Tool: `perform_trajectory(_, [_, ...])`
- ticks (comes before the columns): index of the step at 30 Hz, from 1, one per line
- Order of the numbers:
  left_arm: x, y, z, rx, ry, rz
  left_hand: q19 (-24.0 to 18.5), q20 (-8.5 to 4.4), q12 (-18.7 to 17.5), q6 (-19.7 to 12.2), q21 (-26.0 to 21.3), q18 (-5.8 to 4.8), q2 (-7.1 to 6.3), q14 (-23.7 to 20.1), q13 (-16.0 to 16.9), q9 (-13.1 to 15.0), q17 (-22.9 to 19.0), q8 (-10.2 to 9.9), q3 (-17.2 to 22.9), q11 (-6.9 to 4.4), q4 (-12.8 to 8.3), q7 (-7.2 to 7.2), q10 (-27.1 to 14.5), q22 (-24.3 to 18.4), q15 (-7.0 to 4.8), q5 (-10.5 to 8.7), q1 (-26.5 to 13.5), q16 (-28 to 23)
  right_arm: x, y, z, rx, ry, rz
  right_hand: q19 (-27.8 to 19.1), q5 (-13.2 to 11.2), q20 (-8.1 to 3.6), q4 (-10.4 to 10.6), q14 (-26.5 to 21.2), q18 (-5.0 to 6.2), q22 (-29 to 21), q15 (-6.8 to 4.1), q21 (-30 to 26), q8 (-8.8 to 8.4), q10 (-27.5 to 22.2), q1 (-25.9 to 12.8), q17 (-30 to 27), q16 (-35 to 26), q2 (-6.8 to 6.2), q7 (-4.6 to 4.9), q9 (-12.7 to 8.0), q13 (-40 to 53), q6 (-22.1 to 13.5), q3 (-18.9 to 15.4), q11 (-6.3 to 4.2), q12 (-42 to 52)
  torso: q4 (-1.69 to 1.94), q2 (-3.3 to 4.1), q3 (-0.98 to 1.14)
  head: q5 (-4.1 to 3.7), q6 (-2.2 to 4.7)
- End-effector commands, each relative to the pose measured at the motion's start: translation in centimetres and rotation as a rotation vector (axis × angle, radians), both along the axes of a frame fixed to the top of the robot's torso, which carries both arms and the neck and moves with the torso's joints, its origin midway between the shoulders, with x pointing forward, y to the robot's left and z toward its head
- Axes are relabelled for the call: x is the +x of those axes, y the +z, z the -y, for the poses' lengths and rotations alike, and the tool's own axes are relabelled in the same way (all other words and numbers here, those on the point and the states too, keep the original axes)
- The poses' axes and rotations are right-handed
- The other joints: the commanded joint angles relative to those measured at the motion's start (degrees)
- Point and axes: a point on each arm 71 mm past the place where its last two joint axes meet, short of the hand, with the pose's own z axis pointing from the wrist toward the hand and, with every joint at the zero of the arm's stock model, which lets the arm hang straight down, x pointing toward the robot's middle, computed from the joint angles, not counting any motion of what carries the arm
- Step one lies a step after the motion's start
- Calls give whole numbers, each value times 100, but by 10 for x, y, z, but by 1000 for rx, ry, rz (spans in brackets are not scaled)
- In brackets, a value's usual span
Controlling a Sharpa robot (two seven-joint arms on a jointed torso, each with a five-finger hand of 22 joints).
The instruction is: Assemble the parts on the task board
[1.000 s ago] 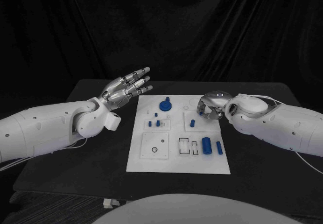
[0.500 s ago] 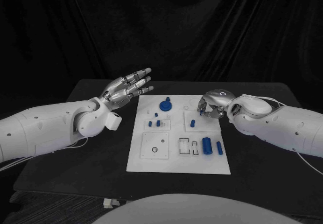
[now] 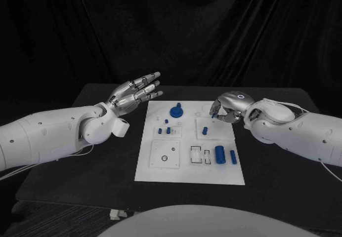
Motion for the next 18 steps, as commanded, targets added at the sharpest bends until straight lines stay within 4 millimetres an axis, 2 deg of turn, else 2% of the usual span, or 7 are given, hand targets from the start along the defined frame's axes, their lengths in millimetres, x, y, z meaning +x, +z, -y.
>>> perform_trajectory(1, [0, 2, -1, -27, 7, 19, 32, -9, 30, 13, 21, 71, 2, 1, 7, 7, 5, 36, 0, 10, -22, 12, 7, 0, 47, 30, 69, 28, -5, 16, -5, 32, 12, 38, 4, -24, -19, -42, 70, -10, 755, -23, 22, -29, 1, 17, -7, 22, -4, 19, 9, -8, -48, 9, 29, -43, 1, -2, -2, 24, -1])
perform_trajectory(9, [0, -3, -3, -17, 12, 7, 25, -10, 24, -5, 15, 64, 4, -6, 3, 4, 2, 32, 2, 5, -58, 9, -10, -24, 41, 44, 97, 22, -35, 36, -33, 18, 128, 54, -3, -38, -7, -42, 65, -10, 761, -7, 10, -78, -21, 6, -12, 14, -41, 32, 4, -16, -97, 6, 50, -108, 3, -2, -7, 56, -1])
perform_trajectory(14, [-2, -7, -4, -14, 12, -6, 20, -11, 20, -12, 11, 60, 6, -9, 1, 4, 1, 30, 3, 1, -72, 7, -17, -37, 39, 49, 105, 20, -54, 38, -55, 3, 205, 36, -5, -36, -2, -46, 64, -10, 765, 0, 8, -110, -29, 10, -13, 12, -52, 41, -3, -17, -129, 16, 59, -139, 1, -2, -8, 104, -1])
perform_trajectory(18, [-4, -11, -5, -13, 12, -15, 18, -11, 20, -12, 10, 59, 6, -10, 0, 4, 1, 29, 3, 0, -76, 6, -19, -42, 39, 51, 108, 19, -64, 34, -71, -10, 257, 36, -2, -39, 0, -43, 68, -12, 768, 2, 16, -117, -29, 4, 8, 25, -57, 43, -4, -17, -133, 15, 62, -147, -2, -17, -17, 134, -1])
